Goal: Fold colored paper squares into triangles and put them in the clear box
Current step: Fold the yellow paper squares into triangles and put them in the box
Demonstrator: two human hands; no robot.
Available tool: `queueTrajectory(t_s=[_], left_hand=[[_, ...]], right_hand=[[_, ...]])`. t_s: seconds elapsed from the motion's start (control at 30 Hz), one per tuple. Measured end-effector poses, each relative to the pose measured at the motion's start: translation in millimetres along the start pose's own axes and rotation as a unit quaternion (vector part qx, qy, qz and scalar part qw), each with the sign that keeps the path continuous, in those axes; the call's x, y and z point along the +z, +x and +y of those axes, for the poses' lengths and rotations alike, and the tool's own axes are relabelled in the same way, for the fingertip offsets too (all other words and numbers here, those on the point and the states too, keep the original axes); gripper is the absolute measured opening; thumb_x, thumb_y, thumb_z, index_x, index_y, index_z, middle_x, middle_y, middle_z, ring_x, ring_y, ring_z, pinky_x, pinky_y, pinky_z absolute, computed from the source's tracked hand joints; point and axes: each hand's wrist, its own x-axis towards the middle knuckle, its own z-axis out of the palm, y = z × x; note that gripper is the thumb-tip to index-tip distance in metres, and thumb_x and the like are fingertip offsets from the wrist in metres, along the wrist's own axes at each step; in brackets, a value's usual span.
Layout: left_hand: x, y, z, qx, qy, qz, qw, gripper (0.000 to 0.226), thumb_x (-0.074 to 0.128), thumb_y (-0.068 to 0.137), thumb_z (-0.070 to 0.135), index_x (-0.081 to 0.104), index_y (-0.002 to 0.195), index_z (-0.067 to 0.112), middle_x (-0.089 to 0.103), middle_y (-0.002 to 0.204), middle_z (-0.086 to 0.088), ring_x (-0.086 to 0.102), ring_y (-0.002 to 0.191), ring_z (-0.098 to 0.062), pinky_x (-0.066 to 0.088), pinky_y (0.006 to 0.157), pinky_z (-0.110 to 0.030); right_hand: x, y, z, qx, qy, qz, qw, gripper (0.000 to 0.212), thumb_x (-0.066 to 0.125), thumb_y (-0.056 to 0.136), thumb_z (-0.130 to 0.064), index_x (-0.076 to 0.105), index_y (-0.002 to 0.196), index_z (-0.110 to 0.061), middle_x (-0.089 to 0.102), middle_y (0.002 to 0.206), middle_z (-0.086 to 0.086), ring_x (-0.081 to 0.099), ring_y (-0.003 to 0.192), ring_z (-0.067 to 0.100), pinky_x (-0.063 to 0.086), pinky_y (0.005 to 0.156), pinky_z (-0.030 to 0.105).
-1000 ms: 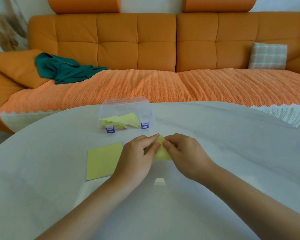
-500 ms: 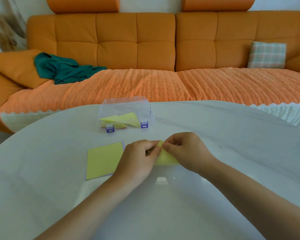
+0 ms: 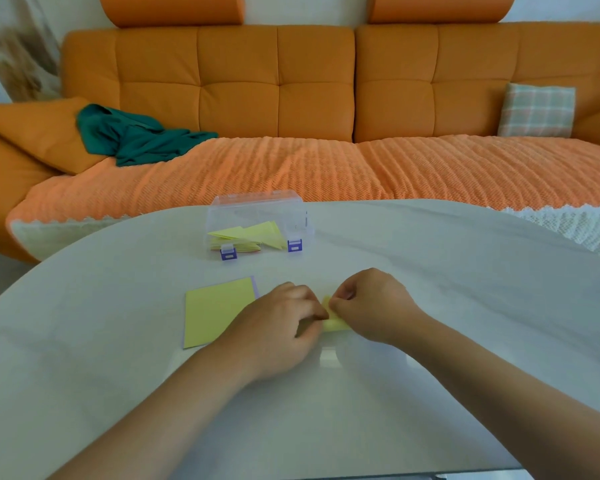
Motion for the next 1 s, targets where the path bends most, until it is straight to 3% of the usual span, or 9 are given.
queueTrajectory(t_s=[0.17,0.27,0.4,0.53,0.67,0.9,1.0], left_hand=[[-1.5,-0.3,1.5,0.020,0.030,-0.017,0.999,0.031,0.049,0.096,0.030,0.068,0.120,0.035,0.057,0.114,0.018,0.043,0.109,-0.002,0.045,0.088,-0.028],[-0.4,0.4,1.7,0.022,0.043,-0.012,0.999,0.031,0.048,0.095,0.031,0.068,0.118,0.035,0.057,0.115,0.018,0.043,0.110,-0.002,0.046,0.087,-0.028],[-0.5,0.7,2.7,0.028,0.052,-0.011,0.998,0.034,0.045,0.091,0.034,0.067,0.117,0.035,0.058,0.114,0.017,0.045,0.109,-0.005,0.047,0.084,-0.029],[-0.9,-2.0,4.2,0.039,0.077,-0.018,0.996,0.041,0.041,0.086,0.036,0.065,0.120,0.036,0.057,0.114,0.015,0.046,0.108,-0.009,0.044,0.079,-0.027],[-1.7,-7.9,7.5,0.082,0.126,-0.010,0.989,0.042,0.044,0.087,0.032,0.066,0.123,0.031,0.059,0.116,0.010,0.047,0.110,-0.013,0.044,0.086,-0.030],[7.1,-22.1,22.2,0.126,0.132,-0.007,0.983,0.030,0.042,0.087,0.028,0.071,0.090,0.017,0.062,0.105,0.008,0.050,0.100,-0.016,0.045,0.080,-0.034],[11.3,-28.3,25.1,0.088,0.086,-0.007,0.992,0.033,0.041,0.085,0.028,0.071,0.096,0.017,0.060,0.112,0.010,0.049,0.104,-0.013,0.048,0.080,-0.033]], right_hand=[[3.2,-2.3,0.4,-0.066,-0.150,0.071,0.984,0.026,0.049,0.090,-0.049,0.069,0.084,-0.034,0.069,0.085,-0.014,0.061,0.084,0.010,0.038,0.090,0.033],[0.9,-5.0,3.1,-0.125,-0.183,0.106,0.969,0.021,0.054,0.088,-0.054,0.066,0.098,-0.039,0.065,0.093,-0.015,0.060,0.089,0.008,0.037,0.088,0.033],[-3.2,-8.7,3.4,-0.192,-0.214,0.072,0.955,0.023,0.051,0.096,-0.040,0.073,0.103,-0.039,0.063,0.098,-0.012,0.059,0.089,0.012,0.039,0.085,0.032],[-4.6,-8.3,1.7,-0.161,-0.213,0.030,0.963,0.032,0.044,0.097,-0.029,0.075,0.095,-0.033,0.066,0.096,-0.006,0.059,0.089,0.017,0.041,0.089,0.035],[-5.6,-6.2,1.3,-0.140,-0.184,0.019,0.973,0.033,0.044,0.092,-0.025,0.076,0.089,-0.032,0.068,0.096,-0.007,0.058,0.085,0.017,0.040,0.085,0.031],[-5.5,-3.3,3.6,-0.112,-0.145,0.016,0.983,0.019,0.055,0.088,-0.030,0.073,0.082,-0.034,0.070,0.099,-0.013,0.059,0.089,0.014,0.038,0.080,0.028],[-6.0,-4.5,3.7,-0.118,-0.148,0.018,0.982,0.016,0.057,0.089,-0.033,0.069,0.081,-0.038,0.069,0.098,-0.013,0.059,0.089,0.013,0.036,0.079,0.028]])
